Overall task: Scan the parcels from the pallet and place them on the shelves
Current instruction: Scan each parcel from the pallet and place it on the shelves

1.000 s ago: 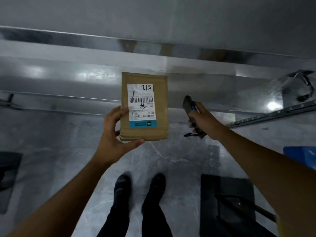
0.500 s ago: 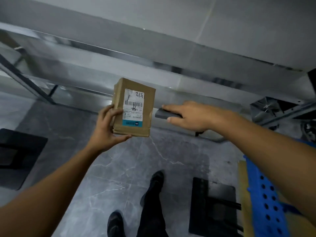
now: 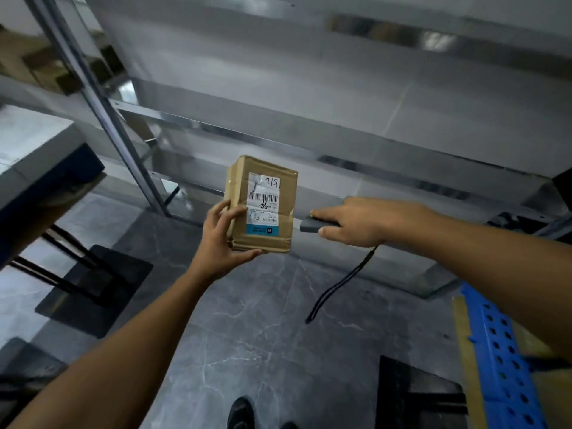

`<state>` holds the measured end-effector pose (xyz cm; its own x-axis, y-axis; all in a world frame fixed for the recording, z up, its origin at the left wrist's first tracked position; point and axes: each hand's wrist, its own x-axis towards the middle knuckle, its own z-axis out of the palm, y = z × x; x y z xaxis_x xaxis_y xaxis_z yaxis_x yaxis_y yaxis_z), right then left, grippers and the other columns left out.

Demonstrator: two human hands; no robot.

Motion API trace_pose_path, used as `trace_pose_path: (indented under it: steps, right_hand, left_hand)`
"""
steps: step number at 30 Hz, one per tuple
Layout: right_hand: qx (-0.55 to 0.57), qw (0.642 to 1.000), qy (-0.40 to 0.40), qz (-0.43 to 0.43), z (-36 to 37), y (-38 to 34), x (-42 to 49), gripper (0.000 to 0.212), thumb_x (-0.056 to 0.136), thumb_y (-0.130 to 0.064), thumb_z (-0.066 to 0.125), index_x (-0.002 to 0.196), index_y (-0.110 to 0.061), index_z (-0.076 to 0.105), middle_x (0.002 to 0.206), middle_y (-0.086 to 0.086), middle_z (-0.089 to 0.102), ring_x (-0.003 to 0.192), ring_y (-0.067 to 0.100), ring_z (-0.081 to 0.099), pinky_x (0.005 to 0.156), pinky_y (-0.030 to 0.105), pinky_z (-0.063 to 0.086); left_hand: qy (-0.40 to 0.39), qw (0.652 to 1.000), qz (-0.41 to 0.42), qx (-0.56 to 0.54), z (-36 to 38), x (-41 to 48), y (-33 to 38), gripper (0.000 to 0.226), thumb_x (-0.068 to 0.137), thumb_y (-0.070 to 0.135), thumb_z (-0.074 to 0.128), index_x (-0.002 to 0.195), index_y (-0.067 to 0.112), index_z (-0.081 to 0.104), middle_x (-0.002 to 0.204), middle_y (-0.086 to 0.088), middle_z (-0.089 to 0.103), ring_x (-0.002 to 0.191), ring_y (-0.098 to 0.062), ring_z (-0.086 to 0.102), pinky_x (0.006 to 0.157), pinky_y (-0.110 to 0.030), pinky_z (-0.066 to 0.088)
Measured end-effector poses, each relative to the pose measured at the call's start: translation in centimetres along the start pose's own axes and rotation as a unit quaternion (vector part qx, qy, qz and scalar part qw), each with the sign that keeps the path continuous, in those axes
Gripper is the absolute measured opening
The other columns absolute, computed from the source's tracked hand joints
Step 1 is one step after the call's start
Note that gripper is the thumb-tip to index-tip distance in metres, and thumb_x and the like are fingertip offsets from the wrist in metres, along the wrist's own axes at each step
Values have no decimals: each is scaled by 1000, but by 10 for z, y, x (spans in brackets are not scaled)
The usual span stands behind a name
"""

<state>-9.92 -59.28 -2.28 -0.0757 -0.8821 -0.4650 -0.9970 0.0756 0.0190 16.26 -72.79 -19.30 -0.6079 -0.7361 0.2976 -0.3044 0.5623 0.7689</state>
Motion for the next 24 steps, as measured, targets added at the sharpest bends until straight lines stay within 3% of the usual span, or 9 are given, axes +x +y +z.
trace_pose_path:
  steps: [6,13,19,24]
  right_hand:
    - [13,999,29,-22,-6,-12,-31,50,94,-72,31,141,-55,26,112,2,49,103,26,54,91,45,48]
    - [-20,998,25,-47,6,-22,-55,50,96,-69,31,143,-53,25,124,5,50,114,30,53,92,46,46]
    - [-23,998,34,-46,6,-23,-66,48,97,-67,32,142,-54,27,127,5,48,116,32,53,89,44,45]
    - [-36,999,7,-39,6,-19,-70,49,96,-68,31,142,-51,31,124,3,49,113,31,54,95,48,46]
  left_hand:
    - [27,999,-18,26,-16,-31,21,94,65,50,89,144,49,39,161,4,15,150,-26,20,112,-61,42]
    - [42,998,-47,30,-25,-61,36,95,61,64,84,144,52,38,160,11,15,150,-29,20,107,-62,46]
    - [40,997,-56,29,-28,-79,39,93,62,60,85,142,52,40,159,13,14,150,-25,19,106,-60,48]
    - [43,997,-59,38,-27,-87,38,96,58,82,76,142,53,40,161,13,13,150,-23,19,107,-60,47]
